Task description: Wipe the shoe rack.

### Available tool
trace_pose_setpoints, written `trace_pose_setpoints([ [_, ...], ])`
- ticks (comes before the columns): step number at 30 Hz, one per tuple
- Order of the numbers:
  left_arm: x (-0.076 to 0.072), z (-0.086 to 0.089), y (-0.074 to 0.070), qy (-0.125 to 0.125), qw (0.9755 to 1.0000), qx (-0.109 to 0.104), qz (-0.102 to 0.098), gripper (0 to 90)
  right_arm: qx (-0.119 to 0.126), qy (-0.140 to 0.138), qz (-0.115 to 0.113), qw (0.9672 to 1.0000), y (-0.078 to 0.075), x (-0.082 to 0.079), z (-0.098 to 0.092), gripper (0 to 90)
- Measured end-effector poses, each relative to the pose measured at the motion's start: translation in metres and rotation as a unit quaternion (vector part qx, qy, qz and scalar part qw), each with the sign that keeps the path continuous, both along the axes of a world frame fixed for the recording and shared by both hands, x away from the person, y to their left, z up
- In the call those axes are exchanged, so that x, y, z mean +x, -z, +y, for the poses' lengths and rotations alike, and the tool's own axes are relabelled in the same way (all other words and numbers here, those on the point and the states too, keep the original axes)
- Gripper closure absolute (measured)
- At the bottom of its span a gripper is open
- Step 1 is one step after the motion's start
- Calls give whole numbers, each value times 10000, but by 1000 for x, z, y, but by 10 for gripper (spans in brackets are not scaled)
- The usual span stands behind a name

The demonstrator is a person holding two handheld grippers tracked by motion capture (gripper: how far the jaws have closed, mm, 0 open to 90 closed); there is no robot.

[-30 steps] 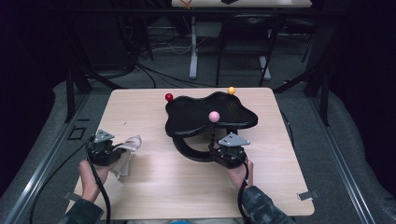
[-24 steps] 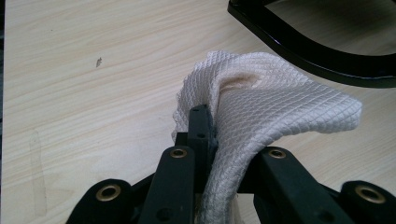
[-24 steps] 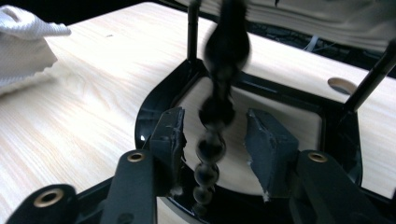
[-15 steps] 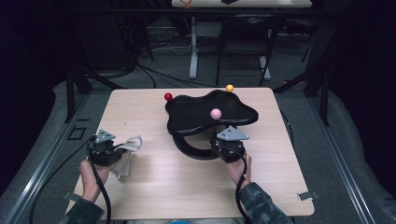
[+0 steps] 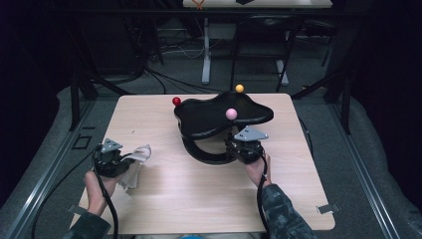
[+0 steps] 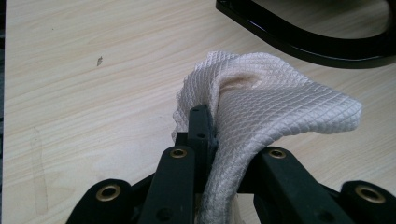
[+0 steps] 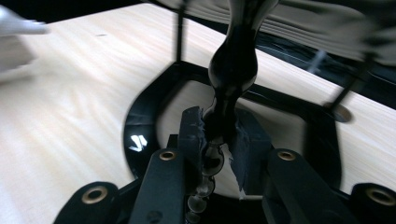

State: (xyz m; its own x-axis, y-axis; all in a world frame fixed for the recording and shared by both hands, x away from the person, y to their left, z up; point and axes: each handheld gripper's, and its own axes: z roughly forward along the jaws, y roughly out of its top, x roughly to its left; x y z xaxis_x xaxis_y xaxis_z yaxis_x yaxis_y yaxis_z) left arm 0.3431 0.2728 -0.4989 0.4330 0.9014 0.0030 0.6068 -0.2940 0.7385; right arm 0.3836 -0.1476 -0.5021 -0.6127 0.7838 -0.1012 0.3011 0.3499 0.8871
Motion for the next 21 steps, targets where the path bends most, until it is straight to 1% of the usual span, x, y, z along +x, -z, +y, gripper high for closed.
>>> trace_pose_setpoints([
  [2, 0, 1, 0, -23, 10000, -8, 3, 810, -68, 215, -23, 9997, -1, 1, -2, 736],
  [3, 0, 1, 0, -29, 10000, -11, 4, 810, -91, 302, -22, 9995, -1, 0, -2, 710],
  [4, 0, 1, 0, -24, 10000, -3, 2, 810, -87, 379, -116, 9992, -2, -1, -1, 648],
  [5, 0, 1, 0, -23, 10000, 1, 3, 810, -114, 488, -152, 9986, -4, -2, -1, 630],
  [7, 0, 1, 0, -15, 10000, -7, 2, 810, 3, 579, -215, 9981, -9, -4, -1, 636],
  [8, 0, 0, 0, -12, 10000, -6, -5, 810, 26, 597, -183, 9980, -11, -4, 0, 676],
  [9, 0, 0, 0, -8, 10000, -10, -5, 810, 15, 527, -183, 9984, -11, -5, 1, 741],
  [11, 0, 0, 0, -12, 10000, -12, -3, 810, -90, 546, -278, 9981, -10, -7, 6, 748],
  [16, 1, -1, 0, -13, 10000, -18, 0, 809, -5, 392, -280, 9988, -8, -3, 13, 750],
  [17, 1, -1, 0, -17, 10000, -20, -4, 810, 32, 323, -290, 9991, -8, -2, 15, 749],
  [19, 1, -1, 0, -25, 10000, -18, -9, 810, 98, 271, -308, 9991, -7, 1, 19, 748],
  [20, 0, 0, 0, -34, 10000, -11, -20, 810, 46, 261, -257, 9993, -8, 2, 20, 741],
  [21, 0, 1, 0, -55, 10000, -25, -27, 810, 96, 271, -260, 9992, -7, 2, 21, 712],
])
